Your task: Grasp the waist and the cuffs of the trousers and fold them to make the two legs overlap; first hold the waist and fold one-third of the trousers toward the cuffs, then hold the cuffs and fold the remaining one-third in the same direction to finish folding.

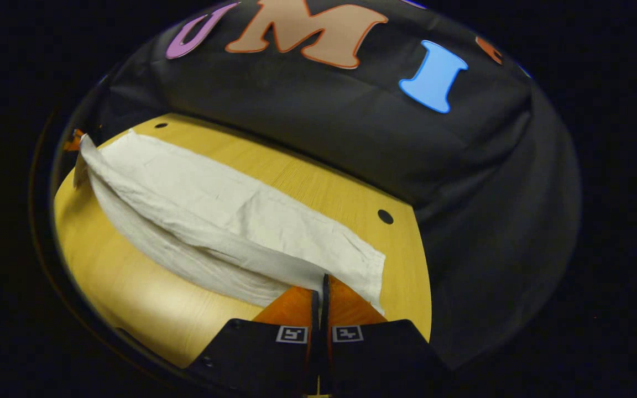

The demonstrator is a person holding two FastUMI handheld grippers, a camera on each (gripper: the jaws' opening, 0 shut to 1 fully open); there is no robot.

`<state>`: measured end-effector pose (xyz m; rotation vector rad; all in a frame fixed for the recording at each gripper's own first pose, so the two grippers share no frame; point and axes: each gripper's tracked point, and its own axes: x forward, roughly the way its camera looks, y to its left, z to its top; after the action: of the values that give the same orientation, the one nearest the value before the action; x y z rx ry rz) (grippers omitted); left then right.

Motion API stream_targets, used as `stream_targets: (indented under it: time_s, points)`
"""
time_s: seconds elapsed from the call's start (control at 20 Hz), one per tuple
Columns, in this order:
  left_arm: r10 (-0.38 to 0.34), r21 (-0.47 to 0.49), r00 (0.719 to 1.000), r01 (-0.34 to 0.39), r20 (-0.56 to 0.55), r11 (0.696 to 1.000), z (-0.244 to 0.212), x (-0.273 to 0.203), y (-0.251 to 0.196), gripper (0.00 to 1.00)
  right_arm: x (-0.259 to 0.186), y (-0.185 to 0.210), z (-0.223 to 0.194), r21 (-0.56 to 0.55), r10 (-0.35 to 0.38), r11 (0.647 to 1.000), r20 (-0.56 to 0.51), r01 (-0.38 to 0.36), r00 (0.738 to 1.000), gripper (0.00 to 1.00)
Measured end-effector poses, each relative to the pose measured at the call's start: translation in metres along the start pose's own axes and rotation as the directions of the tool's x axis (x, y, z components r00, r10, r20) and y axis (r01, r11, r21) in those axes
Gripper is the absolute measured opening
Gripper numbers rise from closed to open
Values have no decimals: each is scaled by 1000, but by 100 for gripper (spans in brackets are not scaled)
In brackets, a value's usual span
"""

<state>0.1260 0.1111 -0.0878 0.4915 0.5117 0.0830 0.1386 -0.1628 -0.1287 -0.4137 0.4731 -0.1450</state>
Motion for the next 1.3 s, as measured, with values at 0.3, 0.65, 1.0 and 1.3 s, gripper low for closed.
stream_targets:
  time_s: [0.3, 0.65, 1.0, 1.3]
  points:
    - [100, -123, 994, -94, 40, 988, 50, 85, 21, 0, 70, 2, 56, 221, -93, 972, 53, 79, 994, 2]
    - [162, -198, 987, -156, 10, 968, 44, 161, 12, 0, 162, 36, 37, 297, -26, 954, -11, 28, 1000, 2]
    - [115, -318, 993, -96, 42, 943, 47, 173, -11, 18, 177, 40, 44, 359, 20, 933, 24, -27, 1000, 42]
    - [188, -388, 971, -118, 147, 914, 78, 141, 3, 97, 141, 3, 64, 406, 8, 913, 102, -49, 995, 98]
